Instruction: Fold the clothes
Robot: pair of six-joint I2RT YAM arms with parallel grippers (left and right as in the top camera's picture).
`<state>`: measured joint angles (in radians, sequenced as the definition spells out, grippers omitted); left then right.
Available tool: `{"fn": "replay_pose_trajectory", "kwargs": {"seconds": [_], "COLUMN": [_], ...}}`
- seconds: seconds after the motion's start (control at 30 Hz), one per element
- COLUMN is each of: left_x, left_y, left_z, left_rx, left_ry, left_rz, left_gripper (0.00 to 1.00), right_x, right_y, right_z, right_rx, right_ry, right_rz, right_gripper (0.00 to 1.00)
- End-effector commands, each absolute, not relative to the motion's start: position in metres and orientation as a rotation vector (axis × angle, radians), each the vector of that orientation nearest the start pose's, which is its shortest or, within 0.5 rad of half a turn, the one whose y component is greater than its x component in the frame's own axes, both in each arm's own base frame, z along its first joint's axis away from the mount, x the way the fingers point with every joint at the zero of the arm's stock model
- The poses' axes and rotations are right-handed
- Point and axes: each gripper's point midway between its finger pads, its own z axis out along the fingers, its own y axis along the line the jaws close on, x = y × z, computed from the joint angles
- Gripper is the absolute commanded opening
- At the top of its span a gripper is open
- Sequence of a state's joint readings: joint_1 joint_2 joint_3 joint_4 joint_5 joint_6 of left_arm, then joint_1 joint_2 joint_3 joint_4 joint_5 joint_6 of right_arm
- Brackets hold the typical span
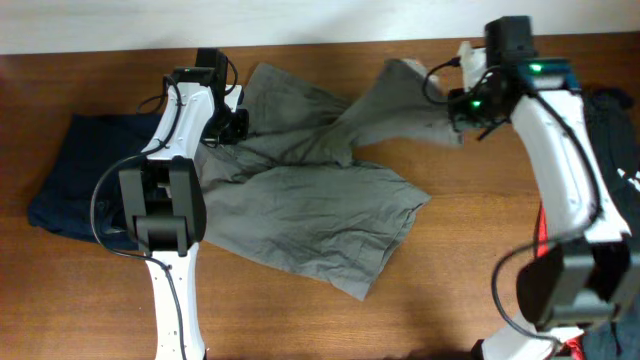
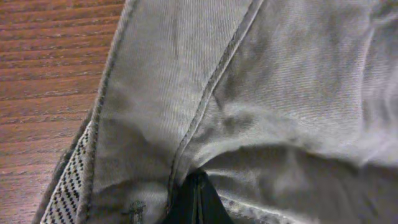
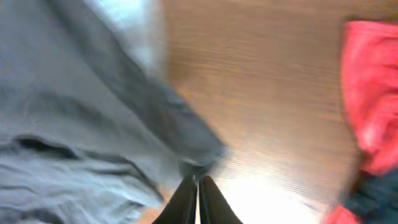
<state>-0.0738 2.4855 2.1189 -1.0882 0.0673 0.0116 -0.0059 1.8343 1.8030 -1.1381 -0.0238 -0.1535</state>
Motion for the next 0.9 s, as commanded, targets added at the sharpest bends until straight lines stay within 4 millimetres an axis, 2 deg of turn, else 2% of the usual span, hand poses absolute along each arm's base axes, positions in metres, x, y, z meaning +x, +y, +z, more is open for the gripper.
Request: {"fn": "replay_pose_trajectory", "kwargs": {"seconds": [0.0, 0.1, 0.23, 0.27, 0.3, 0.43, 0.53, 0.63, 0.73, 0.8, 0.87], "left_x": [0.468, 0.467, 0.467, 0.467, 0.467, 0.467, 0.466, 0.464, 0.46, 0.459, 0.458], "left_y": [-0.027, -0.023, -0.021, -0.021, -0.021, -0.021, -0.021, -0.021, -0.021, -0.021, -0.021], "left_z": [-0.063, -0.063, -0.063, -0.063, -0.063, -0.063, -0.063, -0.063, -0.063, -0.062, -0.062], "left_rx": [0.119, 0.105, 0.098, 0.099, 0.098, 0.098, 0.098, 0.098, 0.098, 0.098, 0.098], "left_ry": [3.212, 3.218, 3.221, 3.221, 3.221, 3.221, 3.223, 3.233, 3.246, 3.253, 3.255], "left_rz": [-0.06, -0.061, -0.061, -0.061, -0.061, -0.061, -0.062, -0.062, -0.062, -0.062, -0.062], "left_gripper": [0.0, 0.0, 0.0, 0.0, 0.0, 0.0, 0.0, 0.0, 0.0, 0.0, 0.0], "right_x": [0.42, 0.416, 0.422, 0.428, 0.433, 0.462, 0.484, 0.501, 0.509, 0.511, 0.512], "right_y": [-0.019, -0.021, -0.027, -0.027, -0.023, 0.003, 0.006, 0.005, 0.011, 0.029, 0.049], "right_z": [0.171, 0.159, 0.15, 0.149, 0.148, 0.137, 0.117, 0.084, 0.05, 0.032, 0.028], "right_rx": [-0.255, -0.252, -0.159, -0.087, -0.058, -0.071, -0.007, 0.082, 0.135, 0.111, 0.08], "right_ry": [2.826, 2.861, 2.863, 2.846, 2.833, 2.75, 2.721, 2.728, 2.754, 2.762, 2.74], "right_rz": [-0.132, -0.136, -0.117, -0.091, -0.053, 0.186, 0.226, 0.251, 0.313, 0.471, 0.636], "right_gripper": [0.1, 0.11, 0.4, 0.51, 0.55, 0.79, 0.83, 0.84, 0.83, 0.79, 0.73]}}
